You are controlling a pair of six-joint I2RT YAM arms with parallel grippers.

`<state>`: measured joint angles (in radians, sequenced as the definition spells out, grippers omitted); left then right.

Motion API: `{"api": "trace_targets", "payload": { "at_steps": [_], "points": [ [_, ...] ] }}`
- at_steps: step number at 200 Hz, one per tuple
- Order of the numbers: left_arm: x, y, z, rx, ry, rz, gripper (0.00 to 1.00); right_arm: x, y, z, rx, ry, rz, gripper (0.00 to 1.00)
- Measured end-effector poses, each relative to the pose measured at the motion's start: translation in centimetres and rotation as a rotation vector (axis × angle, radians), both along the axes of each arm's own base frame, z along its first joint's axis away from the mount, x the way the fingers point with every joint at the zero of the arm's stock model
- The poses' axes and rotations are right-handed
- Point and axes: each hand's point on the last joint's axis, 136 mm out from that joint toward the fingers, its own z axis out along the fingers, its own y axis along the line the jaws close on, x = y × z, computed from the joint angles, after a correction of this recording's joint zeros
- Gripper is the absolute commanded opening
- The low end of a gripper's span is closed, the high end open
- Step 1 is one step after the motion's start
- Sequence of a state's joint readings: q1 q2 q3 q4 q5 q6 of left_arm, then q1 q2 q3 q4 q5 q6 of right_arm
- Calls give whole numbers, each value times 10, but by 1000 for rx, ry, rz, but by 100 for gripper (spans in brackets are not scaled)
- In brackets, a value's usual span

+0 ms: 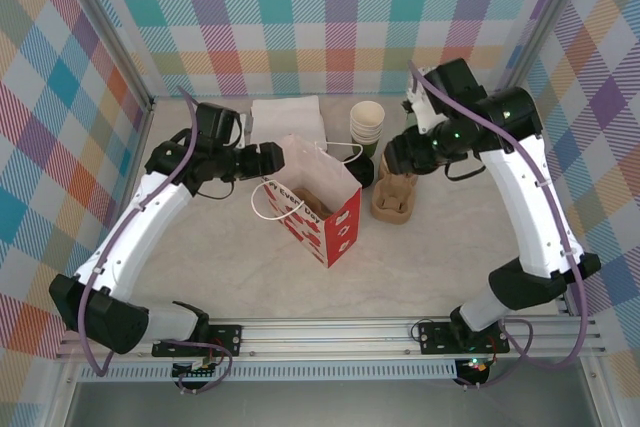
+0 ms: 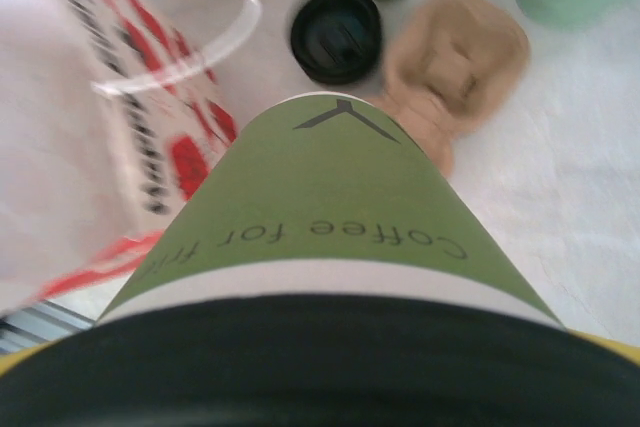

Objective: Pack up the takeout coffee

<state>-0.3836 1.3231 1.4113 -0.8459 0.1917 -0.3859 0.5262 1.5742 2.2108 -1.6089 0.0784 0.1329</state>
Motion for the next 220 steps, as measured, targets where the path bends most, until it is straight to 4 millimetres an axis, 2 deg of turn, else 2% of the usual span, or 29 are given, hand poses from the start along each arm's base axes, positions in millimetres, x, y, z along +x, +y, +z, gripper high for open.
{"api": "trace_targets", "payload": {
  "at_steps": [25,45,65,104,156,220],
  "points": [
    [1,-2,-5,-15,12,7,79,2,41,21,55,-59,84,76],
    [2,-3,-6,-25,15,9,77,0,71,27,80,-76,144,76],
    [2,-5,-8,-37,21,11,76,-5,96,23,87,-62,202,75],
    [-1,-6,-17,-41,46,11,74,-17,132,1,68,7,273,75],
    [-1,-6,-24,-40,58,13,73,-20,158,-29,27,85,304,75],
    [-2,-6,-29,-39,66,16,72,-16,163,-51,-15,132,298,75]
  ]
}}
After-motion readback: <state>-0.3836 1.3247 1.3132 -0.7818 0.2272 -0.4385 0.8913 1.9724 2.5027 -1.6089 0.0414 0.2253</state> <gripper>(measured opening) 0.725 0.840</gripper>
